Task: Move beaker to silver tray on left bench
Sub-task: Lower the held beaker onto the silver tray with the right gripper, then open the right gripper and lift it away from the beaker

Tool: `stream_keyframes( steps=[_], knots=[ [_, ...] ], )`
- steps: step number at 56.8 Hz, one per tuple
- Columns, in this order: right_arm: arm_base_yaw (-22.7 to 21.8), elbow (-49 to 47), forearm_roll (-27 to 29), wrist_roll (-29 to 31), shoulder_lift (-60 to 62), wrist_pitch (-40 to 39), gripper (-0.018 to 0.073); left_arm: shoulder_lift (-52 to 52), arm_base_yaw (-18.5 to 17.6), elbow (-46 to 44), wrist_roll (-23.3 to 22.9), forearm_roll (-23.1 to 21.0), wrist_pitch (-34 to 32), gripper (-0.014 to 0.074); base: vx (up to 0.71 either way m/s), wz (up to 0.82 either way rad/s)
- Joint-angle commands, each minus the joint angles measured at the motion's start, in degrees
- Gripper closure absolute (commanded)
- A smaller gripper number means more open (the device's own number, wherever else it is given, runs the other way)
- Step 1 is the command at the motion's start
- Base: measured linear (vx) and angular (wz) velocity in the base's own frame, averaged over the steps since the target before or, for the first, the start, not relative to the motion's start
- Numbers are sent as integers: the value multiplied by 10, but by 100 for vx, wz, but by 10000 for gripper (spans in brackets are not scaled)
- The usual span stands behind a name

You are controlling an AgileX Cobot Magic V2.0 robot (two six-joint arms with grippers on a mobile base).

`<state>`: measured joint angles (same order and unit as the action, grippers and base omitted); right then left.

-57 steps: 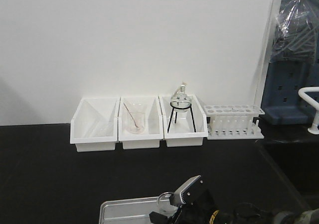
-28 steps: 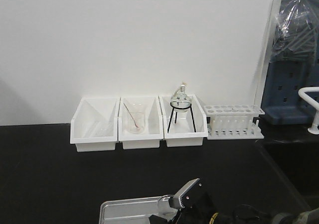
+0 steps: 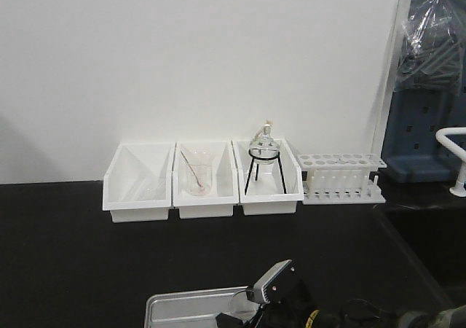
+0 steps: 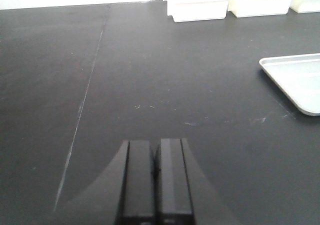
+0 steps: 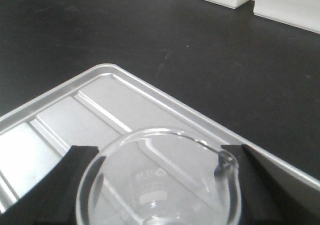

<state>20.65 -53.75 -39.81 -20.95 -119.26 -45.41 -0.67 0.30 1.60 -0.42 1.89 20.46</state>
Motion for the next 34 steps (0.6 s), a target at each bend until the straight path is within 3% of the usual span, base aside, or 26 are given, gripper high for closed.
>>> stream_keyframes(
  steps=[1, 17, 34],
  knots=[
    [-1, -15, 15, 0, 51, -52, 12, -9, -4, 16, -2, -1, -44, 595, 0, 0],
    [-2, -15, 15, 0, 131, -44, 17, -9, -4, 16, -2, -1, -44, 595, 0, 0],
    [-2, -15, 13, 0, 138, -14, 108, -9, -4, 16, -2, -1, -44, 595, 0, 0]
  ],
)
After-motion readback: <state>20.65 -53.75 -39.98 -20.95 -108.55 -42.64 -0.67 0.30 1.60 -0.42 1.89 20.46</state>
